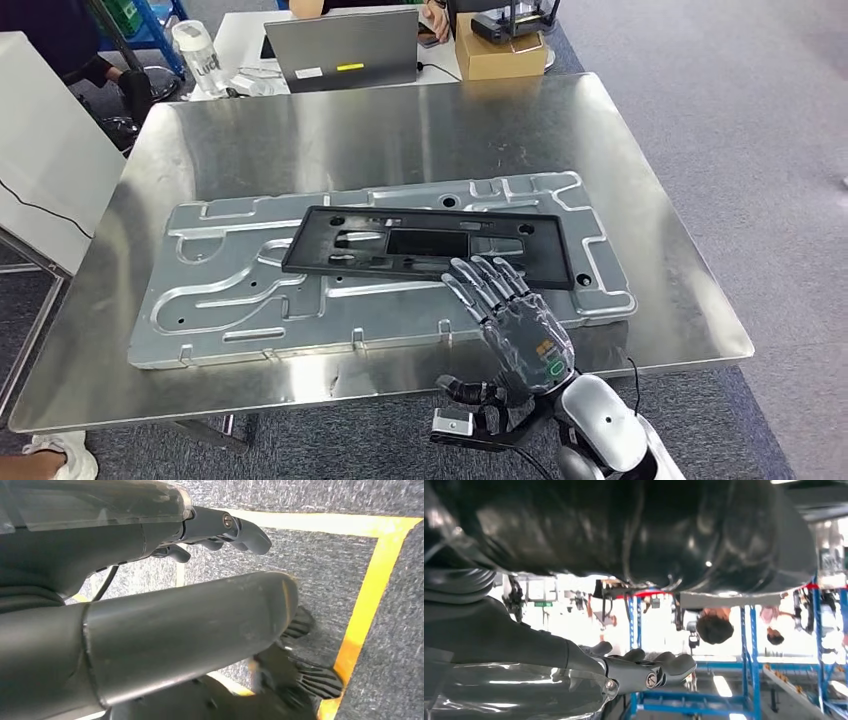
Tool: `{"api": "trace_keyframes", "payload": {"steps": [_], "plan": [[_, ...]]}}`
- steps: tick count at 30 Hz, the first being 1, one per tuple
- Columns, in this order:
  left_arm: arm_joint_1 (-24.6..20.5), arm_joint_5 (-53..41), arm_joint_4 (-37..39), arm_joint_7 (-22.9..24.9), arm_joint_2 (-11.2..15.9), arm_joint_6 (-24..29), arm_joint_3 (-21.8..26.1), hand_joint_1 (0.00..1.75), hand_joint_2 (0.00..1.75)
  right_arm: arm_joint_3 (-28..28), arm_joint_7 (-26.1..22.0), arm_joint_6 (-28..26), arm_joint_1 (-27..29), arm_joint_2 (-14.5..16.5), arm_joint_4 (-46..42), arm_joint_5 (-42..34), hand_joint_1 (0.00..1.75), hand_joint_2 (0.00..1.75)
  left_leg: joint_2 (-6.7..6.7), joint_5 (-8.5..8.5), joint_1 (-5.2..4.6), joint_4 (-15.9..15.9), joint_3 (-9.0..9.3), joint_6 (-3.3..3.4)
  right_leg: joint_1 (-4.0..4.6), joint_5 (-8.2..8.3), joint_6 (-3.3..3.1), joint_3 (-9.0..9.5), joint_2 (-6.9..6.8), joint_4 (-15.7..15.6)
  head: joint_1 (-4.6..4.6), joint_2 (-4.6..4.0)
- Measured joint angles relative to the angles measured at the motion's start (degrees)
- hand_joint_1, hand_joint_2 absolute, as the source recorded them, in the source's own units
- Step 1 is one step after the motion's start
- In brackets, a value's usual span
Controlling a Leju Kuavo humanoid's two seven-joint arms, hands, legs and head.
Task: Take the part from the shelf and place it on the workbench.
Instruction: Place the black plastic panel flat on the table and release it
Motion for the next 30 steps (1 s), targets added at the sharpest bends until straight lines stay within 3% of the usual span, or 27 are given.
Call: {"api": "trace_keyframes", "payload": {"steps": [2,4,5,6,8,9,10,11,13,15,16,18,19,20,22,23,24,25,26,27,28,30], "plan": [[-0.1,0.0,0.0,0.0,0.0,0.0,0.0,0.0,0.0,0.2,0.0,-0.2,0.0,-0.1,-0.3,0.0,0.0,0.0,0.05,-0.19,-0.44,-3.1,1.45,0.34,-0.22,1.11,0.71,0.08,-0.15,-0.5,-0.02,0.0],[-0.1,0.1,0.0,0.0,-0.1,0.0,0.0,0.0,0.0,0.4,0.0,-0.3,0.2,-0.3,-0.4,0.0,0.0,0.0,0.22,1.4,-0.35,-4.0,0.91,0.6,-0.32,1.49,1.43,0.01,-0.15,-0.9,-0.02,0.0],[-0.1,0.1,0.0,0.0,-0.1,-0.1,0.0,0.0,0.0,0.4,0.0,-0.3,0.3,-0.5,-0.5,0.0,0.0,0.0,0.4,2.37,-0.21,-4.5,0.44,0.87,-0.31,0.13,1.7,-0.34,-0.11,-0.2,-0.01,0.0],[-0.1,0.1,0.0,0.0,-0.2,-0.1,0.0,0.0,0.0,0.5,0.0,-0.3,0.4,-0.6,-0.6,0.0,0.0,0.0,0.58,3.33,-0.02,-4.9,-0.2,1.08,-0.33,-2.27,1.93,-0.9,-0.08,1.5,0.0,0.0],[0.0,0.4,0.0,0.0,-0.2,-0.3,0.0,0.0,0.0,0.5,0.1,-0.5,0.8,-0.8,-0.7,0.0,0.0,0.0,0.83,4.89,-0.01,-4.9,-1.98,1.37,-0.62,-8.51,2.36,-2.3,-0.08,8.1,0.01,0.0],[0.0,0.6,0.0,0.0,-0.2,-0.3,0.0,0.0,0.0,0.5,0.3,-0.7,1.2,-0.8,-0.8,-0.1,0.0,0.0,0.9,5.55,-0.03,-4.7,-3.0,1.31,-0.78,-10.17,2.59,-2.65,-0.1,11.5,0.0,0.0],[0.0,0.9,0.0,0.0,-0.3,-0.4,0.1,0.0,0.0,0.5,0.5,-0.9,1.7,-0.8,-0.9,-0.2,0.0,0.0,0.95,6.18,-0.02,-4.3,-4.1,1.21,-0.93,-10.4,2.81,-2.46,-0.11,13.9,0.0,0.0],[0.0,1.1,0.0,0.1,-0.4,-0.5,0.1,0.0,0.0,0.5,0.6,-1.2,2.4,-0.8,-1.1,-0.5,0.0,0.0,0.97,6.7,0.01,-3.9,-5.24,1.06,-1.08,-9.21,3.0,-1.41,-0.12,14.4,0.0,0.0],[0.0,1.7,-0.1,0.3,-0.7,-0.6,0.3,0.0,0.0,0.3,0.8,-1.5,4.2,-0.8,-1.9,-1.6,0.0,0.0,0.94,7.46,0.11,-2.6,-7.42,0.64,-1.37,-6.56,3.23,3.56,-0.15,10.0,0.0,0.0],[0.2,2.2,-0.5,0.7,-1.1,-0.7,0.6,0.0,0.0,-0.1,0.6,-1.3,6.4,-0.7,-2.9,-3.6,0.0,0.0,0.85,7.87,0.06,-1.3,-8.86,0.1,-1.24,-7.51,2.91,9.49,-0.15,2.0,-0.01,0.0],[0.2,2.4,-0.7,0.9,-1.3,-0.7,0.8,0.0,0.0,-0.3,0.6,-0.7,7.4,-0.5,-3.3,-5.1,0.0,0.0,0.82,8.13,0.04,-0.8,-9.2,-0.22,-1.07,-8.52,2.55,11.16,-0.14,-0.6,-0.01,0.0],[0.3,2.9,-1.3,1.4,-1.6,-0.7,1.3,0.0,0.0,-1.0,0.8,1.2,9.7,0.1,-3.7,-8.8,0.0,0.0,0.75,8.89,0.12,-0.7,-9.53,-1.04,-0.83,-8.83,1.57,11.45,-0.21,-2.1,0.0,0.0],[0.4,3.1,-1.6,1.7,-1.8,-0.7,1.5,0.0,0.0,-1.3,0.9,2.3,10.9,0.6,-3.7,-10.9,0.0,0.0,0.69,8.66,0.24,-0.5,-9.82,-1.44,-0.88,-8.27,1.08,11.01,-0.35,-2.2,-0.01,0.0],[0.5,3.3,-2.0,1.9,-2.0,-0.7,1.7,0.0,0.0,-1.7,1.2,3.4,12.2,1.1,-3.7,-12.9,0.0,0.0,0.61,7.4,0.35,0.3,-10.32,-1.82,-0.98,-7.62,0.55,10.4,-0.48,-2.2,-0.01,0.0],[0.6,3.6,-2.6,2.3,-2.4,-0.7,1.9,0.0,0.0,-2.4,2.0,5.6,14.6,2.4,-3.4,-16.1,0.0,0.0,0.53,2.11,0.61,4.8,-11.84,-2.41,-1.14,-6.22,-0.14,8.86,-0.69,-2.4,-0.03,0.0],[0.6,3.7,-2.9,2.5,-2.5,-0.7,2.0,0.0,0.0,-2.9,2.2,6.3,15.8,3.2,-2.9,-17.2,0.0,0.0,0.52,-0.72,0.72,8.3,-12.59,-2.63,-1.12,-5.55,-0.28,7.98,-0.73,-2.3,-0.03,0.0],[0.6,3.8,-3.1,2.6,-2.7,-0.7,2.0,0.0,0.0,-3.5,2.1,6.7,16.9,3.9,-2.2,-17.8,0.0,0.0,0.52,-2.41,0.81,11.5,-13.01,-2.81,-1.07,-4.88,-0.26,7.05,-0.77,-2.2,-0.03,0.0],[0.6,3.9,-3.4,2.6,-2.7,-0.7,2.1,0.0,0.0,-4.1,1.8,6.7,17.9,4.5,-1.5,-18.1,0.0,0.0,0.52,-2.71,0.88,13.9,-12.88,-2.93,-1.05,-4.22,-0.19,6.04,-0.81,-2.0,-0.02,0.0],[0.6,3.9,-3.6,2.7,-2.8,-0.7,2.2,0.0,0.0,-4.6,1.5,6.7,18.6,5.0,-0.7,-18.2,0.0,0.0,0.52,-1.69,0.93,14.6,-11.94,-3.0,-1.06,-3.58,-0.08,4.98,-0.83,-1.8,-0.03,0.0],[0.6,3.9,-3.8,2.7,-2.9,-0.7,2.3,0.0,0.0,-5.0,1.3,6.6,19.2,5.4,-0.2,-18.3,0.0,0.0,0.52,0.06,0.96,13.3,-10.0,-2.97,-1.08,-2.99,0.08,3.95,-0.82,-1.5,-0.03,0.0],[0.5,3.9,-4.0,2.7,-2.9,-0.7,2.3,0.0,0.0,-5.3,1.1,6.6,19.6,5.8,0.1,-18.3,0.0,0.0,0.49,1.53,0.98,10.3,-7.18,-2.85,-1.11,-2.43,0.27,3.06,-0.79,-1.2,-0.03,0.0],[0.3,3.9,-4.3,2.7,-3.0,-0.7,2.3,0.0,0.0,-5.9,0.9,6.6,20.0,6.4,0.6,-18.4,0.0,0.0,0.35,1.41,0.81,1.8,-0.94,-2.35,-1.0,-1.35,0.86,1.85,-0.71,-0.9,-0.02,0.0]]}}
